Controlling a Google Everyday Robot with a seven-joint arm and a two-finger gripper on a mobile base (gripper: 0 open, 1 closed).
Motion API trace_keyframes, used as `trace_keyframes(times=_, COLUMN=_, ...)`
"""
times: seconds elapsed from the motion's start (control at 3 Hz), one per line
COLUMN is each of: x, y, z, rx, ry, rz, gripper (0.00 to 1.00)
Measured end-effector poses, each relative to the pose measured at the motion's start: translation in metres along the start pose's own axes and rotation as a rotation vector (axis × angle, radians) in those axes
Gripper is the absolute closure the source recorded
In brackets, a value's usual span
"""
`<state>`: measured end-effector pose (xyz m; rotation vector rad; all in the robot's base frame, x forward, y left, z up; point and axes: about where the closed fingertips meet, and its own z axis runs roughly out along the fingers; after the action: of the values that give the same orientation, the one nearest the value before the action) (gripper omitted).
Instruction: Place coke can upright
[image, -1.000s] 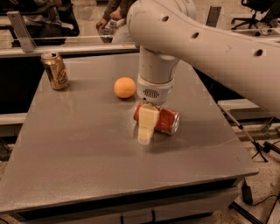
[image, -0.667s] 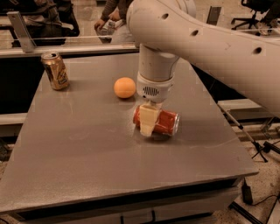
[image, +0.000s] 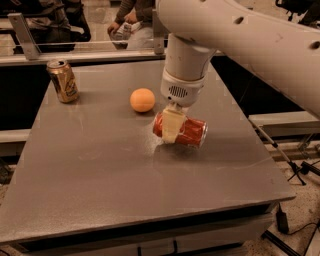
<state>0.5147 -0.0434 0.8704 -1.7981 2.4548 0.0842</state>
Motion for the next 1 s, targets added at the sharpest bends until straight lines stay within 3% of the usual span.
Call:
trace_keyframes(times=0.33, x=0.0, y=-0.005, z=-0.022, rx=-0.006, ry=-0.127, rz=-0.006, gripper=1.0)
trace_keyframes(times=0.67, x=0.003, y=-0.005, z=-0.043, rx=-0.026, ry=-0.331, rz=-0.025, gripper=1.0)
trace_keyframes(times=1.0, x=0.006, y=-0.006, z=-0.065, rx=-0.025, ry=-0.606, rz=-0.039, gripper=1.0)
